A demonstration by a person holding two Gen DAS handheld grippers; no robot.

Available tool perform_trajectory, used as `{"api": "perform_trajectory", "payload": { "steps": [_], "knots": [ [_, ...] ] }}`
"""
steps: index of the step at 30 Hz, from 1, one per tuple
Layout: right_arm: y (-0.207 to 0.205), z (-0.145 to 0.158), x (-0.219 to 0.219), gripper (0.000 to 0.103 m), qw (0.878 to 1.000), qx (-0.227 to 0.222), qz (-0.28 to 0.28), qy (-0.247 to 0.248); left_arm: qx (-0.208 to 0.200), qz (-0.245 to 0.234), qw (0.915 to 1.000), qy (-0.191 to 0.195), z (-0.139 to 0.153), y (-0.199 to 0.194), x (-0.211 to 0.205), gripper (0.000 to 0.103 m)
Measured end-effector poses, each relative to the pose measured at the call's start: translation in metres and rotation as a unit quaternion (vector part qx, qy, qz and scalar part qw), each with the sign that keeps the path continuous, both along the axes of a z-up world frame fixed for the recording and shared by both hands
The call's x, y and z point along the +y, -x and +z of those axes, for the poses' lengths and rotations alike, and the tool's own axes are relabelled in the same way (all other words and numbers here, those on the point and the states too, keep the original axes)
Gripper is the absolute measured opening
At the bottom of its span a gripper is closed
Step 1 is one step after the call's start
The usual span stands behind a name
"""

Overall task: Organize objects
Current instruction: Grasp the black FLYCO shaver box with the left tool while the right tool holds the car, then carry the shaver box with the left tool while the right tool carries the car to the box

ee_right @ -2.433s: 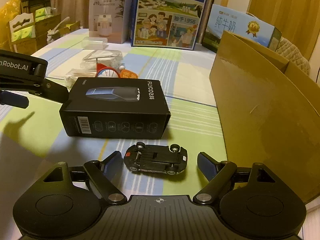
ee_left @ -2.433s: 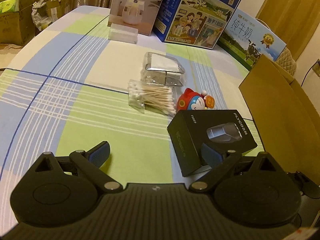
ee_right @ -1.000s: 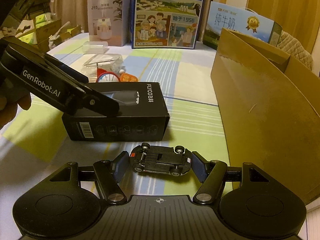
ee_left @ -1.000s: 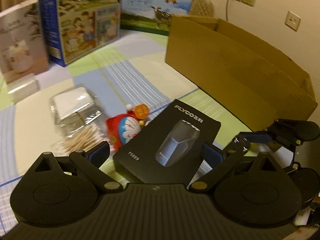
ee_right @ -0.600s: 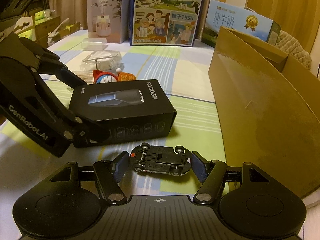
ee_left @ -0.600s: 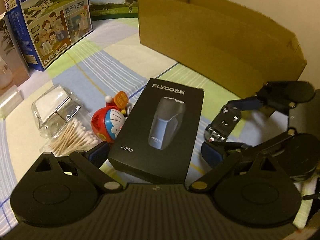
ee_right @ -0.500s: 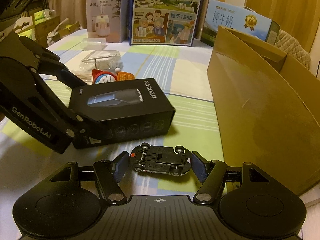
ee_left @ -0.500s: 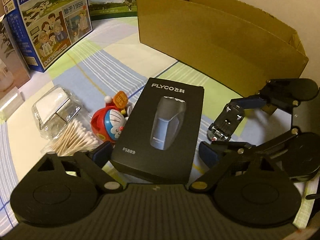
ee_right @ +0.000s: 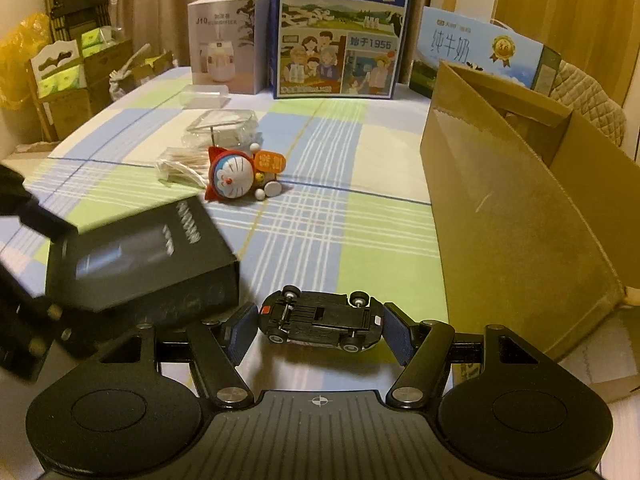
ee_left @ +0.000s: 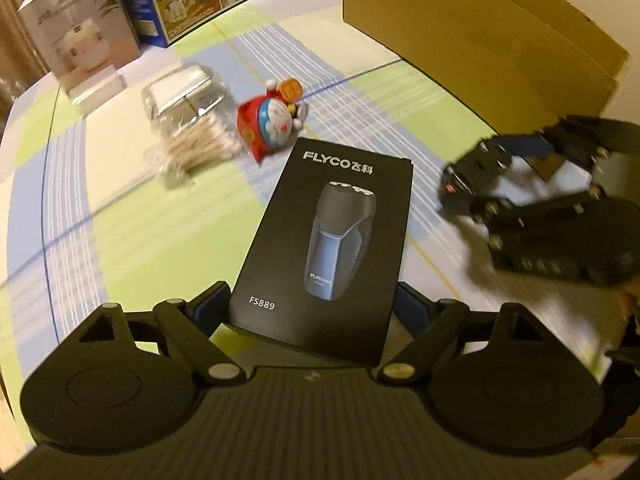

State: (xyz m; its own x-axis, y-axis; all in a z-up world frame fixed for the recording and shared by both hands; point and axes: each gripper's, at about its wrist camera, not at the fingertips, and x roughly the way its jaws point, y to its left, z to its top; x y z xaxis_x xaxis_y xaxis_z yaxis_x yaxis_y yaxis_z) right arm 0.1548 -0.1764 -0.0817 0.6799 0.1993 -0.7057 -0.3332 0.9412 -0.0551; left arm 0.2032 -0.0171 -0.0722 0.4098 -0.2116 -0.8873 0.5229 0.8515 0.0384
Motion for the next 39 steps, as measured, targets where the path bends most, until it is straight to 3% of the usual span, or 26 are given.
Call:
{"api": "perform_trajectory", "payload": {
  "steps": [5, 10, 19, 27, 32, 39],
  "knots": [
    [0.002, 0.005, -0.001, 0.064, 1.000, -0.002, -0.005, -0.009, -0.033, -0.020, 0.9992, -0.010, 0.002, 0.011, -0.003, 0.090],
    [0.000, 0.001, -0.005, 0.064, 1.000, 0.005, -0.008, -0.011, -0.033, -0.028, 0.9990, -0.014, -0.004, -0.001, -0.012, 0.090],
    [-0.005, -0.003, -0.007, 0.064, 1.000, 0.016, -0.012, -0.021, -0.027, -0.031, 0.9991, -0.012, -0.011, -0.012, -0.025, 0.080],
    [0.000, 0.004, -0.008, 0.064, 1.000, 0.008, -0.011, -0.026, -0.016, 0.004, 0.9995, 0.029, -0.005, -0.007, -0.017, 0.076],
    [0.014, 0.011, -0.011, 0.064, 0.999, 0.005, -0.010, -0.033, -0.016, 0.033, 0.9987, 0.034, -0.001, 0.006, -0.015, 0.075],
    [0.041, 0.032, -0.026, 0.064, 0.999, -0.013, -0.009, -0.043, -0.033, 0.108, 0.9914, 0.066, 0.021, 0.029, -0.009, 0.075]
  ]
}}
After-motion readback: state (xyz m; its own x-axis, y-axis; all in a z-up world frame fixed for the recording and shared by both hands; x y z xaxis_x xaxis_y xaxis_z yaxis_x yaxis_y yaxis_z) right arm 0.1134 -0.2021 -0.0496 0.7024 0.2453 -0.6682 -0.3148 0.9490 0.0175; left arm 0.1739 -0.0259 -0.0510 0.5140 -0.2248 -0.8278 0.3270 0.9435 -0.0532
